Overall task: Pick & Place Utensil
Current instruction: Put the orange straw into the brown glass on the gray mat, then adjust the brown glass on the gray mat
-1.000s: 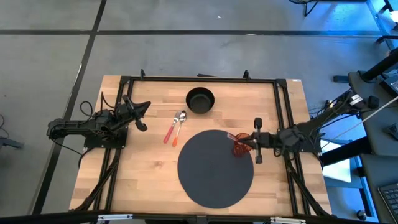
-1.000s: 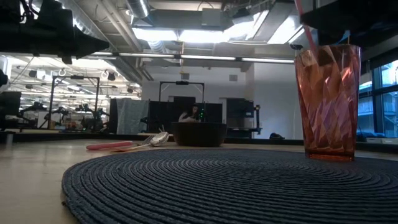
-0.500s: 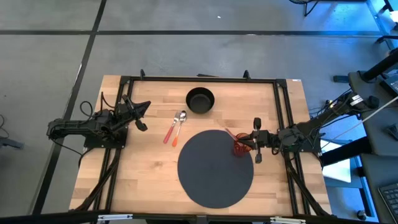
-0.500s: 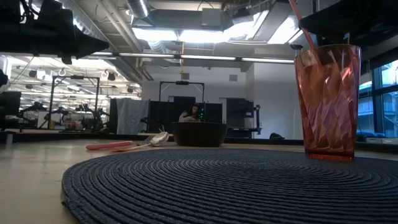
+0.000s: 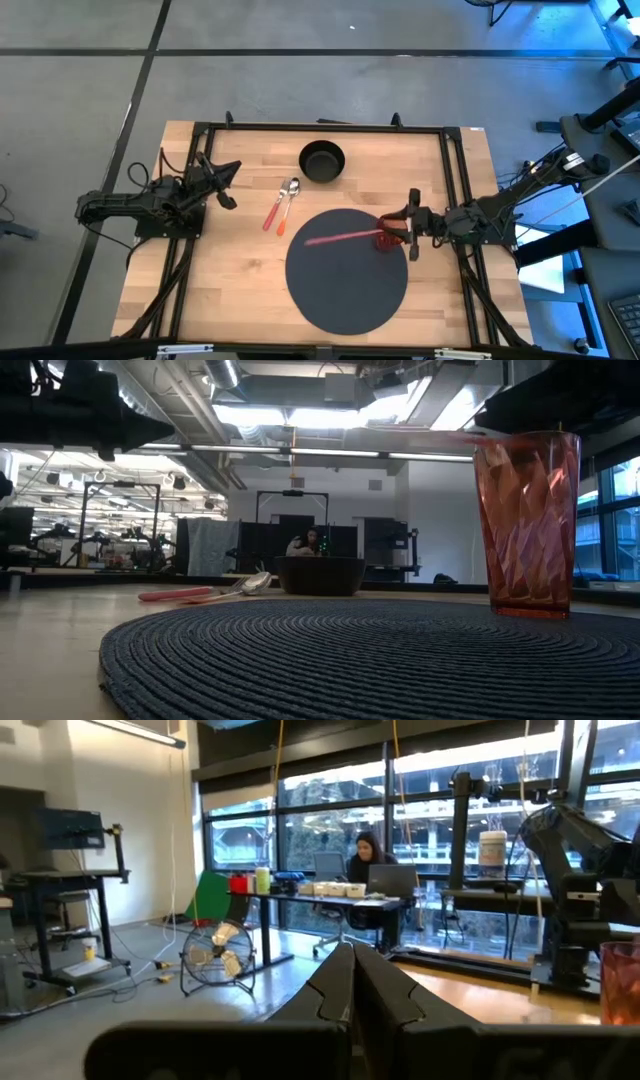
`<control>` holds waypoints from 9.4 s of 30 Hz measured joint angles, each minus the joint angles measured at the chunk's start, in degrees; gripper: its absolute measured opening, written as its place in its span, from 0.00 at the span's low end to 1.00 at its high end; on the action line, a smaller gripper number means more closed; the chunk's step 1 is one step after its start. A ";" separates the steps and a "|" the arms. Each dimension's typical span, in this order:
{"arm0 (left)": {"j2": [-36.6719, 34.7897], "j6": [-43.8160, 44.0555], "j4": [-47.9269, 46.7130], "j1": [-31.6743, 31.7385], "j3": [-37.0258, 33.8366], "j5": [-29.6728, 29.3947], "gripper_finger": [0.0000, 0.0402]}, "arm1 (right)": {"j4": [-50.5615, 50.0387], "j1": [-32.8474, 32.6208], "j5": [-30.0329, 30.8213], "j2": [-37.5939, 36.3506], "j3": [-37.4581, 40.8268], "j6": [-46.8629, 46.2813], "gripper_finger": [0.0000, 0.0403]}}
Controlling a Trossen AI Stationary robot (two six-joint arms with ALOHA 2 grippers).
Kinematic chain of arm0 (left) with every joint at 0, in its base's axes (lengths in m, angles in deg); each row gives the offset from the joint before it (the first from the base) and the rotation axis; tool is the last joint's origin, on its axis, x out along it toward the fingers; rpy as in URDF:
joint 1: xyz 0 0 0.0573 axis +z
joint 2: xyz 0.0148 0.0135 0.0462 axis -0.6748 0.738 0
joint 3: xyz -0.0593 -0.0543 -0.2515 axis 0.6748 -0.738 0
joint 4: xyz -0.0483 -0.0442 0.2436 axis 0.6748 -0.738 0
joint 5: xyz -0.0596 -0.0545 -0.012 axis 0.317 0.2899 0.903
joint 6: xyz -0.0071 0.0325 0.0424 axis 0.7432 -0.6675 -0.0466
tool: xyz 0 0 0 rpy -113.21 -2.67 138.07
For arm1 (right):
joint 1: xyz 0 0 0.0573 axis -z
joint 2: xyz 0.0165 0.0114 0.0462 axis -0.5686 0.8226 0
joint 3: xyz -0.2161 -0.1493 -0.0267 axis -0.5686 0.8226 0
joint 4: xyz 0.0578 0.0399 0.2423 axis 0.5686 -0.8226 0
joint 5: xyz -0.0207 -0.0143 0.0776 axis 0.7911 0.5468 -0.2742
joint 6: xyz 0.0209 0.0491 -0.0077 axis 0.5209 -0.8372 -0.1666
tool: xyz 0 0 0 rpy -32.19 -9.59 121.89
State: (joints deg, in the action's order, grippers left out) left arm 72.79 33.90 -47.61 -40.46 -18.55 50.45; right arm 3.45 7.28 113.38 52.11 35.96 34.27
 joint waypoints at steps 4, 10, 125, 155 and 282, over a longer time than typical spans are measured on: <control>0.01 -0.67 0.72 0.00 0.00 0.00 0.00 | -0.28 0.00 0.11 0.00 0.00 -0.35 0.43; 0.00 -0.64 -0.32 0.00 0.00 0.19 0.00 | 0.12 0.00 5.05 -0.02 0.00 1.81 0.45; 130.20 18.76 -64.54 -11.70 109.20 27.89 0.03 | -19.12 -0.02 6.10 -34.75 -0.22 22.87 0.04; 126.13 19.64 -68.82 -10.34 108.34 23.71 0.03 | -19.95 -0.01 6.11 -34.75 -0.22 21.35 0.04; 53.33 -11.30 14.22 -18.28 28.28 16.45 0.01 | -30.61 -11.67 19.29 16.85 -33.74 30.31 0.01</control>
State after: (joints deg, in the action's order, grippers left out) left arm 126.13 22.60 -33.39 -58.74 9.73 66.90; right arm -27.15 -4.39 132.67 68.96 2.23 64.58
